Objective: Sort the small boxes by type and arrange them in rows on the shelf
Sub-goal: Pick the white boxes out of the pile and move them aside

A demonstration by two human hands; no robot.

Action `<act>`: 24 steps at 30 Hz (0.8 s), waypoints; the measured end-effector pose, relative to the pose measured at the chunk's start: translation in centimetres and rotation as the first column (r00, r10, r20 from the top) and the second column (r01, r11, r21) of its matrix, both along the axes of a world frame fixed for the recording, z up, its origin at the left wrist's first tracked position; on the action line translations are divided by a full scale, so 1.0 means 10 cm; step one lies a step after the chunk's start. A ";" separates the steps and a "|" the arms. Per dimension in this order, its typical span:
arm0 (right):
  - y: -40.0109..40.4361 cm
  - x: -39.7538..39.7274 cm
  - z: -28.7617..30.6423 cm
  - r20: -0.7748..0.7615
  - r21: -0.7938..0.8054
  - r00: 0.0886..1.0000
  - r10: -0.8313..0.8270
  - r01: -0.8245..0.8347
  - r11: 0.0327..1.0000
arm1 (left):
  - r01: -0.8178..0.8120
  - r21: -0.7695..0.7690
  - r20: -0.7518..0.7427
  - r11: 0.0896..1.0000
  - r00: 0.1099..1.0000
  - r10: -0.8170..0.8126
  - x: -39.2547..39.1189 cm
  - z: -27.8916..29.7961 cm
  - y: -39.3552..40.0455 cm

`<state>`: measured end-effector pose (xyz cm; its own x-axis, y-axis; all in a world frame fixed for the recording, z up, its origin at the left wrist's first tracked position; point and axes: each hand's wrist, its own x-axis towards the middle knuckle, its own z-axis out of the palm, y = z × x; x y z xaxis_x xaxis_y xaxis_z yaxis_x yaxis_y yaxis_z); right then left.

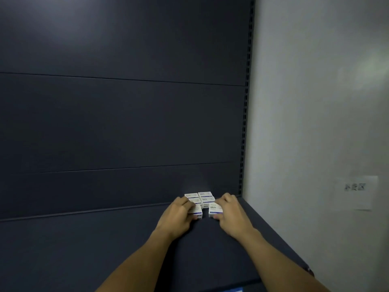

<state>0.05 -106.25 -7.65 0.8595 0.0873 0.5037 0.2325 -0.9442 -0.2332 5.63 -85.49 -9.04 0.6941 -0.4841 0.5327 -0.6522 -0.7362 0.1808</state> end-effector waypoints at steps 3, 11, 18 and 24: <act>-0.03 0.07 -0.09 0.017 0.025 1.000 0.026 -0.026 0.999 | -0.011 -0.014 0.035 1.000 0.999 0.011 0.01 -0.02 -0.01; -0.03 0.27 -0.16 0.032 0.036 0.997 0.076 -0.077 0.996 | -0.027 0.034 0.065 0.999 0.998 0.025 0.13 -0.04 -0.06; -0.02 0.33 -0.20 0.023 0.017 0.996 0.092 -0.092 0.996 | -0.059 0.066 0.103 0.996 0.993 0.052 0.17 -0.06 -0.05; -0.03 0.37 -0.21 0.021 -0.010 0.996 0.082 -0.082 0.997 | -0.077 0.098 0.088 0.992 0.994 0.068 0.15 -0.06 -0.08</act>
